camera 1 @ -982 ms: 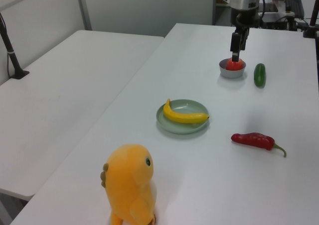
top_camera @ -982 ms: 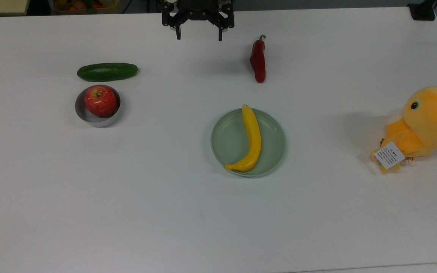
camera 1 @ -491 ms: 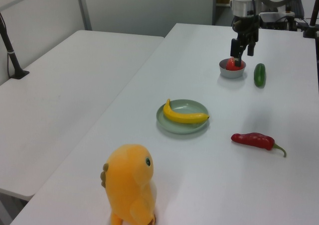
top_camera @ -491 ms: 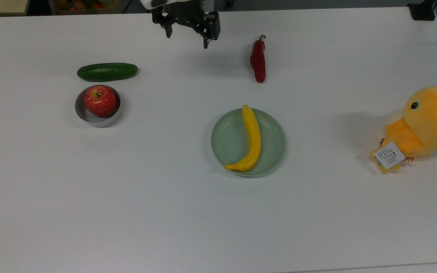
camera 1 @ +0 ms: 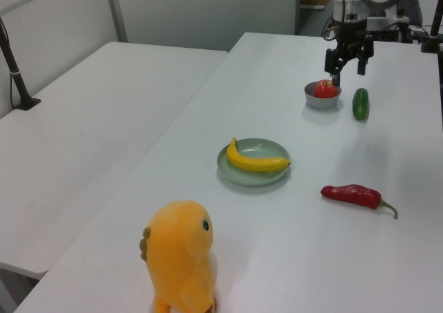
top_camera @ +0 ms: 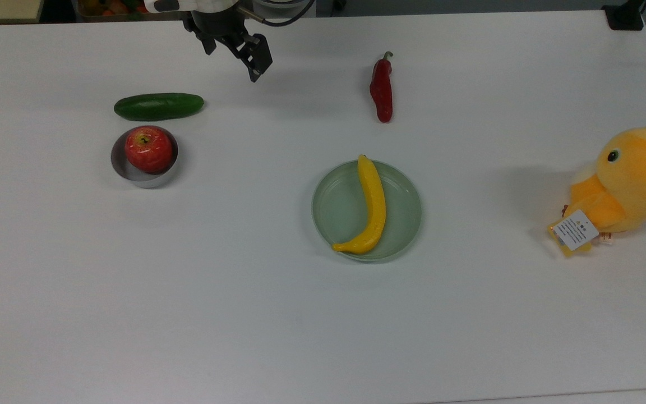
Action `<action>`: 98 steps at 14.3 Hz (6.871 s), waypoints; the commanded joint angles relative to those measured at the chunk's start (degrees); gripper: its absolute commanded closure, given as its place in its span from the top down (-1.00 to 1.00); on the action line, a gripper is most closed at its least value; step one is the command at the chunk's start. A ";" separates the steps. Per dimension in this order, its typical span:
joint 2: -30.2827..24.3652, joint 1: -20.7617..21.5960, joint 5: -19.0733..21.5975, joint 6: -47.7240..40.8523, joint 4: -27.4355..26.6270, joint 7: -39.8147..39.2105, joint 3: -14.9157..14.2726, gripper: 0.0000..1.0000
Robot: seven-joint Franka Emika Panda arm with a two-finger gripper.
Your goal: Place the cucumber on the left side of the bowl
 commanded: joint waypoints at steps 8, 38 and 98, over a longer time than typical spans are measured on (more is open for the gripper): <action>0.20 0.06 -0.17 11.10 -6.27 8.34 -13.77 1.00; 11.71 -0.65 -4.39 21.13 -10.67 -5.02 -15.10 -0.92; 7.77 -2.40 2.99 7.61 8.31 -25.59 4.06 1.00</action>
